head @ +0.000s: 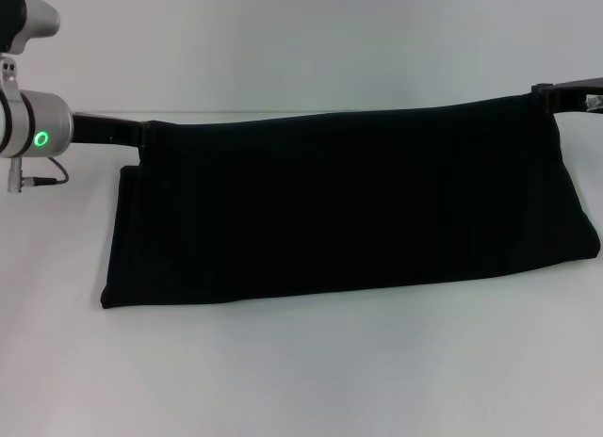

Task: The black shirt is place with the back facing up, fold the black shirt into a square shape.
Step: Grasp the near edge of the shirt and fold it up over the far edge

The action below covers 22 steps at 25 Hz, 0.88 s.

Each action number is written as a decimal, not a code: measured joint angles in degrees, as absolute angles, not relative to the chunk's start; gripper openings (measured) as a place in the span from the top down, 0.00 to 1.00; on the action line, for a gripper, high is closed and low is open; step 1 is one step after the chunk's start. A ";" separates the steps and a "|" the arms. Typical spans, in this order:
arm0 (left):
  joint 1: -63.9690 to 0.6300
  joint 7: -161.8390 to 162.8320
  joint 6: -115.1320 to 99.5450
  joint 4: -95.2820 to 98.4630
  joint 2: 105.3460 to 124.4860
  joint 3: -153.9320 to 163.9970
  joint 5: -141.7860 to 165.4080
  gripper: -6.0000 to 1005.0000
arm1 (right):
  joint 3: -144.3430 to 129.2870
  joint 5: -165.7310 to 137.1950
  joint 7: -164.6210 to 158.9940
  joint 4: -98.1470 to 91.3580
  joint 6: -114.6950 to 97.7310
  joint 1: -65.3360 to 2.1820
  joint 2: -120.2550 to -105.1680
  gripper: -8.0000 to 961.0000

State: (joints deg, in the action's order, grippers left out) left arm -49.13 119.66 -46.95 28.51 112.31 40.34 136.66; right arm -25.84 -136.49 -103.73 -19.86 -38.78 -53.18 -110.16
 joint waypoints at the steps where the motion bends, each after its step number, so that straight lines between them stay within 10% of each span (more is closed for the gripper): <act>1: -49.13 119.66 -46.79 28.51 112.39 40.36 136.66 0.91 | -25.91 -136.49 -103.72 -19.86 -38.77 -53.20 -110.16 0.99; 22: -48.72 119.82 -46.48 28.49 112.67 39.91 136.29 0.90 | -29.38 -136.48 -104.15 -20.06 -38.64 -54.62 -109.59 0.99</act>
